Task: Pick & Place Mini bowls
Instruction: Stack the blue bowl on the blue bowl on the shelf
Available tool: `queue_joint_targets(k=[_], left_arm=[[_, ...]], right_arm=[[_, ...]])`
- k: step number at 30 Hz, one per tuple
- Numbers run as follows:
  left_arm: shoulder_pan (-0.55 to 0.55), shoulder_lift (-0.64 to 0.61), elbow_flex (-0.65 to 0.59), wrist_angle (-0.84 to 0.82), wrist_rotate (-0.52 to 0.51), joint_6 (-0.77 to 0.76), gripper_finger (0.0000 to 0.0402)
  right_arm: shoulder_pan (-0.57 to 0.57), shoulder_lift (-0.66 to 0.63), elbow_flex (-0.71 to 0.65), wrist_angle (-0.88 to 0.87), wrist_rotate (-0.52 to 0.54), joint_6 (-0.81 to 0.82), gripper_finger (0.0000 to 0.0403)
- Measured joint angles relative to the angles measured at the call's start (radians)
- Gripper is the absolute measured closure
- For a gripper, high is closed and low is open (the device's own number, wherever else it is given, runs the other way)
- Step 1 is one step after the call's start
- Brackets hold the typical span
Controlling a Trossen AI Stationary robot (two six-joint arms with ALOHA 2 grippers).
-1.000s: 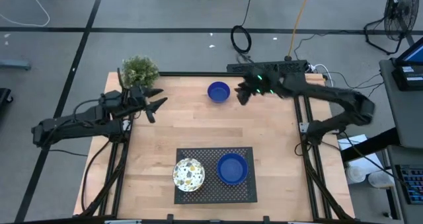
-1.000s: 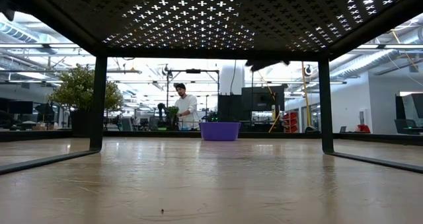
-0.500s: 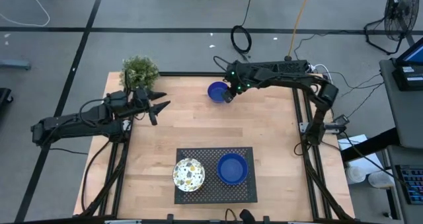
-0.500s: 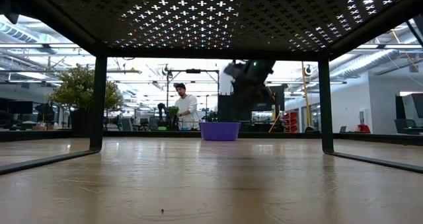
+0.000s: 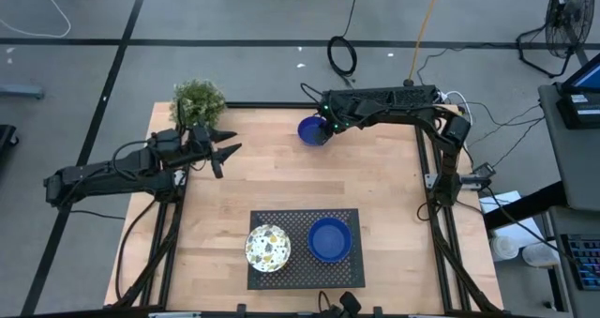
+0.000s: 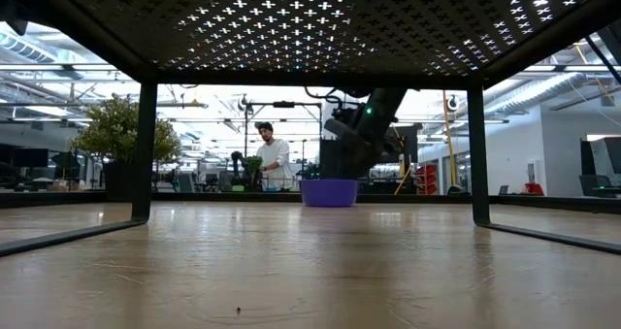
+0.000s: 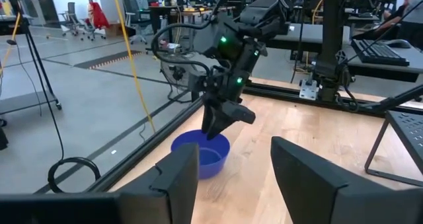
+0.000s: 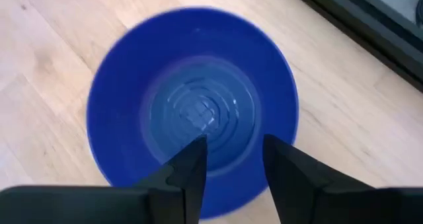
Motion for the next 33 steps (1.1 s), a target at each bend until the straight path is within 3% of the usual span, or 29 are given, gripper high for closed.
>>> queue_joint_targets(k=[6, 12, 33], left_arm=[[0.0, 0.0, 0.0, 0.0, 0.0, 0.0, 0.0196], [0.0, 0.0, 0.0, 0.0, 0.0, 0.0, 0.0195], [0.0, 0.0, 0.0, 0.0, 0.001, -0.006, 0.0229]], right_arm=[[0.0, -0.037, -0.001, 0.008, 0.005, -0.013, 0.0266], [-0.001, -0.054, -0.001, -0.006, 0.105, -0.028, 0.0266], [-0.016, 0.022, -0.002, -0.03, 0.097, -0.016, 0.0266]])
